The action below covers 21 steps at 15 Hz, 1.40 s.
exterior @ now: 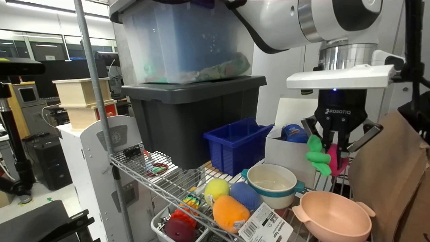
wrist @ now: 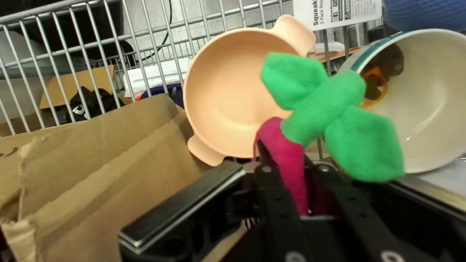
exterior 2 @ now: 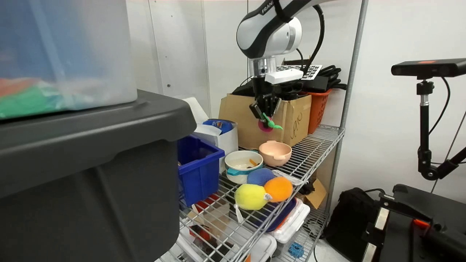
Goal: Move the pink plushie from the peach bowl to the blue bowl
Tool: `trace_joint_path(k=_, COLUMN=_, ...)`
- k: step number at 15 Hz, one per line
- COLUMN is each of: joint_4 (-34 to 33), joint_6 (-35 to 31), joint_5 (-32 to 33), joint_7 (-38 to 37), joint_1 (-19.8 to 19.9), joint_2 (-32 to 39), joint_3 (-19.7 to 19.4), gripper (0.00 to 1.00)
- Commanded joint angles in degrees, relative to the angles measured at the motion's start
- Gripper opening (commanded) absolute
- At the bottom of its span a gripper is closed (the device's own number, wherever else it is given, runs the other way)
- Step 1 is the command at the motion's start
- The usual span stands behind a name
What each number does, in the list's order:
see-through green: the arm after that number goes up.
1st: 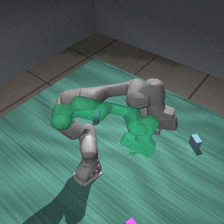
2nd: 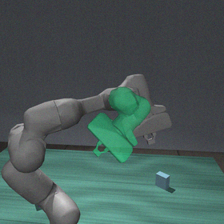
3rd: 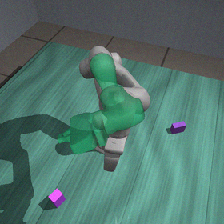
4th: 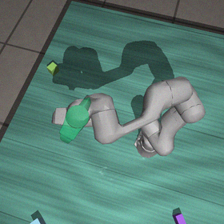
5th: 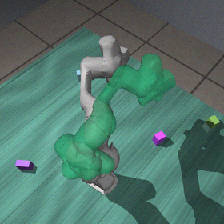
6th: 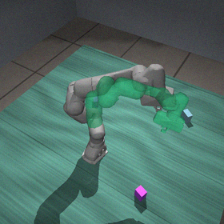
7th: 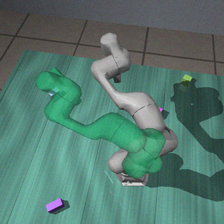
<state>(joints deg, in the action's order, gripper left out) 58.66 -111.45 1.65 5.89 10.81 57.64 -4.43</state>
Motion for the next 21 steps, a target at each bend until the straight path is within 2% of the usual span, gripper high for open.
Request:
trace_joint_path(k=1, joint_4=6.46, joint_6=0.05, joint_5=0.06, joint_7=-0.71, joint_1=-1.09, joint_2=-6.11, joint_3=0.04, gripper=0.03)
trace_joint_path(k=14, joint_4=22.83, joint_6=-1.20, joint_5=-0.47, joint_7=-1.92, joint_1=-5.67, joint_2=-19.89, joint_3=2.13, gripper=0.03)
trace_joint_path(k=21, joint_4=26.95, joint_6=-1.12, joint_5=-1.60, joint_7=-4.42, joint_1=-9.23, joint_2=-23.91, joint_3=4.43, gripper=0.03)
